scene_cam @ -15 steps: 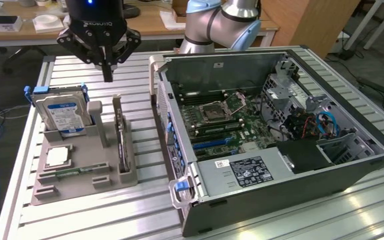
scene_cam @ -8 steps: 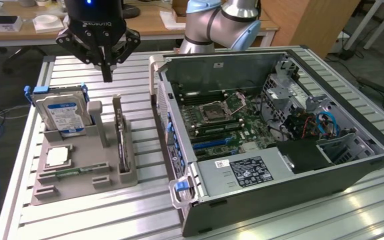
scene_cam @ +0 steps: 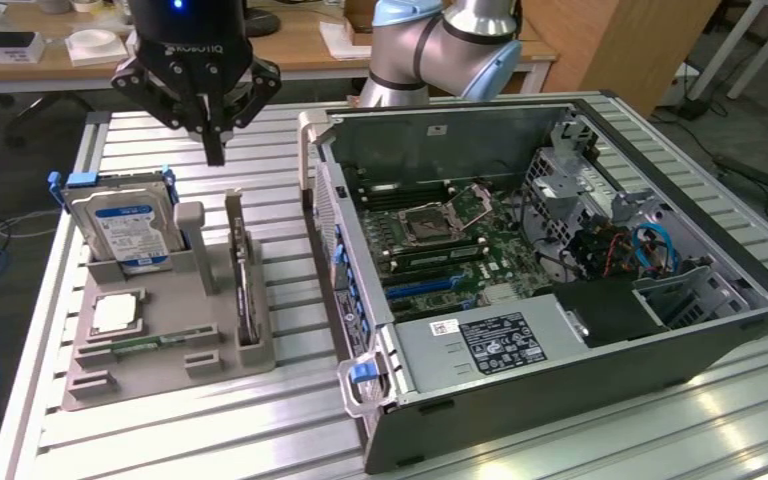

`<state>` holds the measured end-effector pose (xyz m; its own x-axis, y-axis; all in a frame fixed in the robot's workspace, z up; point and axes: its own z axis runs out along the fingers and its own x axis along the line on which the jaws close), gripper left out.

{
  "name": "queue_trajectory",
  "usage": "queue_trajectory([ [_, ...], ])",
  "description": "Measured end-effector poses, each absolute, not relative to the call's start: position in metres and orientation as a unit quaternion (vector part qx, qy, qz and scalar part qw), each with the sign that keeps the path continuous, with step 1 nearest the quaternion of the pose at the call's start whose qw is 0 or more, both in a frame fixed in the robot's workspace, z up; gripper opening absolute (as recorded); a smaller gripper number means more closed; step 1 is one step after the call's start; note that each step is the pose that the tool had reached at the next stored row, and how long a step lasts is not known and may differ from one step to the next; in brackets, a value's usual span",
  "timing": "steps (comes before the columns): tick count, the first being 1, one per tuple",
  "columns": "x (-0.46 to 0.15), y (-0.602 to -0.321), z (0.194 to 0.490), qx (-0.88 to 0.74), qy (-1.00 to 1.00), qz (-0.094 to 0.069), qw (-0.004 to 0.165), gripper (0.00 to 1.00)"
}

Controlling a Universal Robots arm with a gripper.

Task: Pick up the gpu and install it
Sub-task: 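Pick up the gpu and move the gpu toward the slot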

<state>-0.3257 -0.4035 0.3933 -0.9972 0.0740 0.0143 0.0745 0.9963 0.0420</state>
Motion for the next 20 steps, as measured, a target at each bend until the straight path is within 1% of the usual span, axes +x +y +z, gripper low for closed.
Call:
queue_trajectory([
  [3,-0.3258,-0.4047,0.3933,-0.037,-0.999,-0.021,0.006,0.11],
  [5,-0.3257,-0.405,0.3932,-0.037,-0.999,-0.021,0.006,0.23],
  [6,-0.3257,-0.4054,0.3933,-0.037,-0.999,-0.021,0.006,0.23],
  [8,-0.3257,-0.4062,0.3932,-0.036,-0.999,-0.021,0.006,0.35],
  [10,-0.3258,-0.4073,0.3933,-0.036,-0.999,-0.021,0.006,0.35],
  [12,-0.3258,-0.4086,0.3933,-0.034,-0.999,-0.021,0.006,0.47],
  [13,-0.3258,-0.4089,0.3932,-0.032,-0.999,-0.021,0.006,0.47],
  [14,-0.3258,-0.409,0.3931,-0.027,-0.999,-0.021,0.007,0.53],
  [20,-0.3258,-0.4102,0.3925,0.0,-1.0,-0.021,0.007,0.53],
])
